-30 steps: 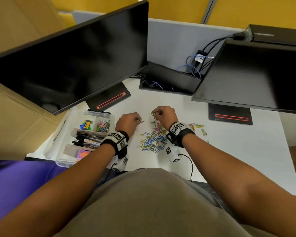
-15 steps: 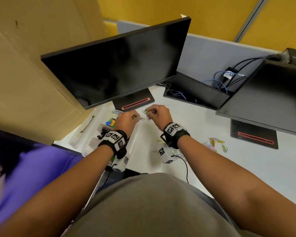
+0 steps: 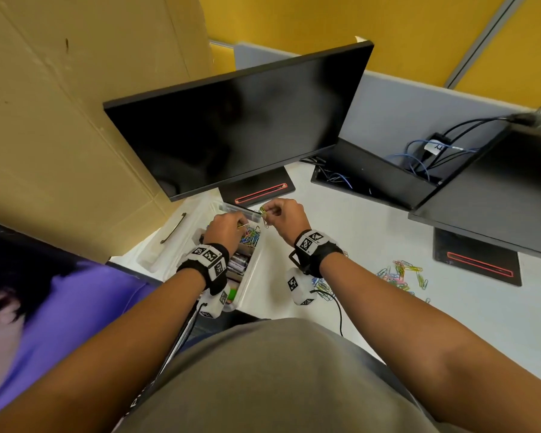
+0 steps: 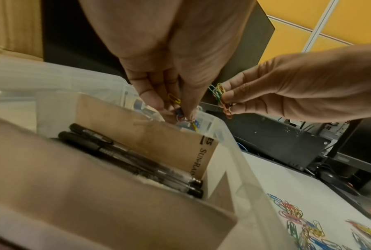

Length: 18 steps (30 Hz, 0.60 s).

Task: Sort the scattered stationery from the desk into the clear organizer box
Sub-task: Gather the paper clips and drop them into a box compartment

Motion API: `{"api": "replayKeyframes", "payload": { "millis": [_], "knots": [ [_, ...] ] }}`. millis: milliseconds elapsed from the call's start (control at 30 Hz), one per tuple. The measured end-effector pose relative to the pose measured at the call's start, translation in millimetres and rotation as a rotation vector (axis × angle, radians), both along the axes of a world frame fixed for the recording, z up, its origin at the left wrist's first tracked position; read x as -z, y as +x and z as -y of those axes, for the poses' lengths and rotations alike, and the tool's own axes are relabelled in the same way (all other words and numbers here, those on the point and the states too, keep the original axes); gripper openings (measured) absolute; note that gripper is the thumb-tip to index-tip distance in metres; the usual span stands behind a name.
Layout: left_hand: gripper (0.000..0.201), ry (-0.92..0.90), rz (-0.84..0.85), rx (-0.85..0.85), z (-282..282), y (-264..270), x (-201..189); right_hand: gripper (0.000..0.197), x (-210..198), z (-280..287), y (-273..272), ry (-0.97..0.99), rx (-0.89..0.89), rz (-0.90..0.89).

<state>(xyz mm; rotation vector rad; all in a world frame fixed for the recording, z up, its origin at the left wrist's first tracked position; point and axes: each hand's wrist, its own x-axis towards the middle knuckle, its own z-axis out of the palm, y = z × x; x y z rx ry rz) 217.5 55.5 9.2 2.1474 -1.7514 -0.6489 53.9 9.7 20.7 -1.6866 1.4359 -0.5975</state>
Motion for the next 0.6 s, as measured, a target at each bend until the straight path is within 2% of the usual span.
{"api": "replayKeyframes", "payload": {
  "millis": [133, 400, 600],
  "knots": [
    [0.019, -0.022, -0.025, 0.023, 2, -1, 4, 0.015, 3, 0, 4, -0.008, -0.013, -0.029],
    [0.013, -0.062, -0.004, 0.028, 8, 12, 1, 0.013, 6, 1, 13, -0.001, -0.022, -0.081],
    [0.020, -0.025, 0.037, 0.016, 6, 20, 5, 0.016, 7, 1, 31, -0.053, -0.124, -0.222]
  ]
}}
